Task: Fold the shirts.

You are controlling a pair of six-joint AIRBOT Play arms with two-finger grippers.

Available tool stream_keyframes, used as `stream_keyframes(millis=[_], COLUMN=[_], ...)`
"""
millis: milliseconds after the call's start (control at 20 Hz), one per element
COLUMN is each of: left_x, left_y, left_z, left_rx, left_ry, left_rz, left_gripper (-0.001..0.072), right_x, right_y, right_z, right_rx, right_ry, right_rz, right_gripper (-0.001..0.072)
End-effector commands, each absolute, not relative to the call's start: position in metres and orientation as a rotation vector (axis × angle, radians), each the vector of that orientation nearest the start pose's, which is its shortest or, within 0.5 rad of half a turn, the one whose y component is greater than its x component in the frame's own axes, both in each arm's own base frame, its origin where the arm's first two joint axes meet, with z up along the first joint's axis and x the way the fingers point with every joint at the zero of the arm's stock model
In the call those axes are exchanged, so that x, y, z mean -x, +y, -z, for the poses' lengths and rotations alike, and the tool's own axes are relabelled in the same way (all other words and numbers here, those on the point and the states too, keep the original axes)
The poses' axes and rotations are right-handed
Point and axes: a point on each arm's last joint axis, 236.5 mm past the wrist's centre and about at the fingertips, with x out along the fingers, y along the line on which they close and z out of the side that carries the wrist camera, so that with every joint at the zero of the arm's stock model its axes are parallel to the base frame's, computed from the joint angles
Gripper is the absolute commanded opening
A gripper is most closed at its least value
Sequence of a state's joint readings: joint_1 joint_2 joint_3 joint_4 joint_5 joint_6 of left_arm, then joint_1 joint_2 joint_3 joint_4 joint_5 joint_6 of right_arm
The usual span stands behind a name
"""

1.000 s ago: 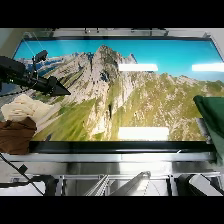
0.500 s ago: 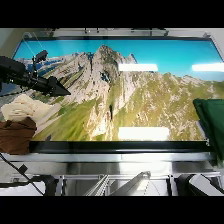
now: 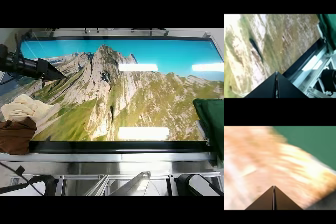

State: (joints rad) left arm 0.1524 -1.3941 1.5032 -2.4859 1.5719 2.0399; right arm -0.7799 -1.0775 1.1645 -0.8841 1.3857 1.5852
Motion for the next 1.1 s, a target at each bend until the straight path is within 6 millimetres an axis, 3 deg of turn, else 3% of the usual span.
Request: stream_keyframes(millis=[0,150,250,300,350,450,750,1050], left_x=[-0.339,-0.282,-0.241,-0.224,-0.214,-0.203,-0.195,-0.19], left_y=[-0.138,-0.142,-0.148,-0.15,-0.152,-0.153,-0.154,-0.155], left_z=[-0.156,-0.112,-0.085,-0.074,-0.066,-0.06,-0.072,-0.082], left_rx=[0.355,0.399,0.414,0.421,0.424,0.426,0.398,0.365], left_ry=[1.049,1.019,1.04,1.055,1.055,1.046,0.982,0.929], left_rz=[0.877,0.78,0.768,0.77,0.765,0.759,0.755,0.759], left_gripper=[0.0017,0.0018,0.0019,0.0019,0.0019,0.0019,0.0017,0.0017], right_x=[-0.366,-0.331,-0.298,-0.287,-0.282,-0.28,-0.279,-0.279], right_y=[-0.01,0.094,0.139,0.15,0.153,0.155,0.169,0.169], right_z=[-0.178,-0.15,-0.117,-0.096,-0.08,-0.067,-0.074,-0.074], right_rx=[-0.672,-0.521,-0.419,-0.379,-0.353,-0.363,-0.459,-0.46], right_ry=[0.798,0.879,0.914,0.929,0.933,0.954,0.965,0.965], right_rz=[-0.267,-0.514,-0.62,-0.63,-0.617,-0.61,-0.651,-0.651], right_gripper=[0.0021,0.0021,0.0021,0.0021,0.0021,0.0019,0.0021,0.0021])
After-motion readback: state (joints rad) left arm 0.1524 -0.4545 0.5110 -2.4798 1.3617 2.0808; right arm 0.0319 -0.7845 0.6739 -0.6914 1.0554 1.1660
